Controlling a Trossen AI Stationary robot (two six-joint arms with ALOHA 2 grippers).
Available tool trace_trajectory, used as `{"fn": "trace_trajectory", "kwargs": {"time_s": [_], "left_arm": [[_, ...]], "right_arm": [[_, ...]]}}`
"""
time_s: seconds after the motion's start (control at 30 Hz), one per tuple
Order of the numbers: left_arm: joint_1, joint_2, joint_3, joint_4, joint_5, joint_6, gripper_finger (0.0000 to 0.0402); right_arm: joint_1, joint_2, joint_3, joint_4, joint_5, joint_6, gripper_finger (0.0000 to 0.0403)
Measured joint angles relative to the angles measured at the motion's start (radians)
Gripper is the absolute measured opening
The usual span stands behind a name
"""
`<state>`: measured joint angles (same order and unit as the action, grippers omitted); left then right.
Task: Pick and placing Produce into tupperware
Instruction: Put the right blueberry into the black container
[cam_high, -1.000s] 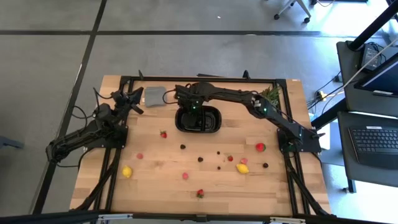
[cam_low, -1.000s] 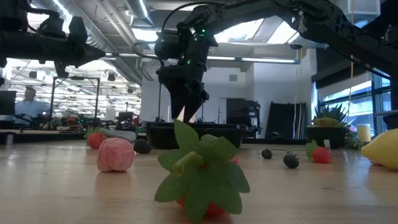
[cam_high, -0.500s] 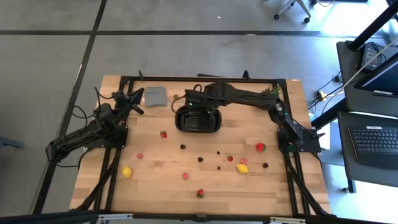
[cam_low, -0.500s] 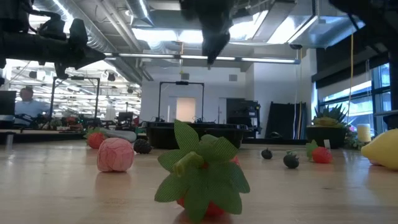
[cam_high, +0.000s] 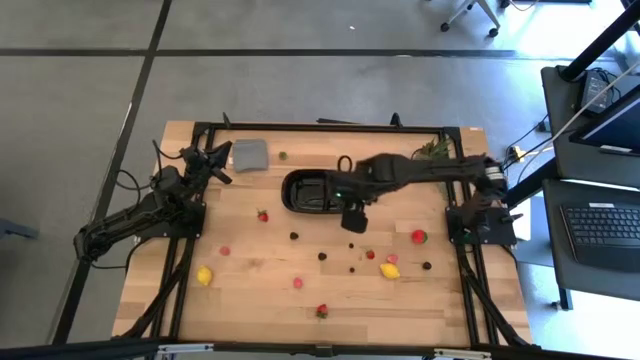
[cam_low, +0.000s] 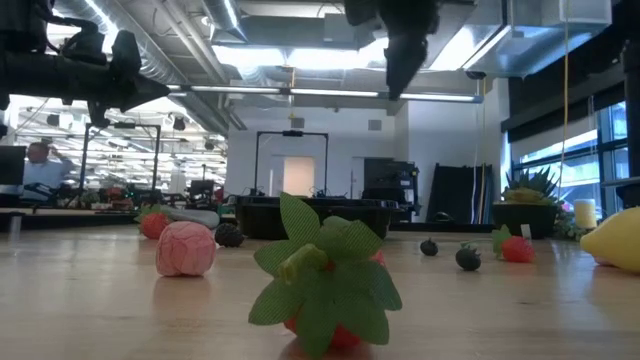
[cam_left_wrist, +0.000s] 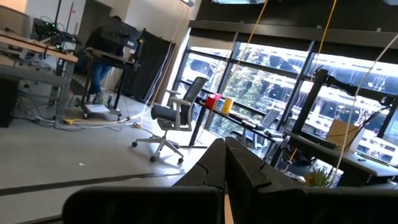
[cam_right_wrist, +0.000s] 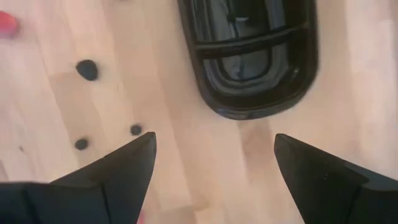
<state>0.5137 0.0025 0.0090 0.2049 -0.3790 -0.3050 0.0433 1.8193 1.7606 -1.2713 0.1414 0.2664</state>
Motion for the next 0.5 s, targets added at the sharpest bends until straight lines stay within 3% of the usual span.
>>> {"fn": "trace_trajectory", "kwargs": {"time_s": [0.2, 0.5], "left_arm": [[0.000, 0.000, 0.000, -0.041, 0.000, 0.000, 0.0000], [0.000, 0.000, 0.000, -0.101, 0.000, 0.000, 0.0000]], "right_arm": [[0.053, -0.097, -0.291, 0.242, 0.000, -0.098, 0.0328], [0.136, -0.103, -0.613, 0.633, -0.004, -0.087, 0.0328]]}}
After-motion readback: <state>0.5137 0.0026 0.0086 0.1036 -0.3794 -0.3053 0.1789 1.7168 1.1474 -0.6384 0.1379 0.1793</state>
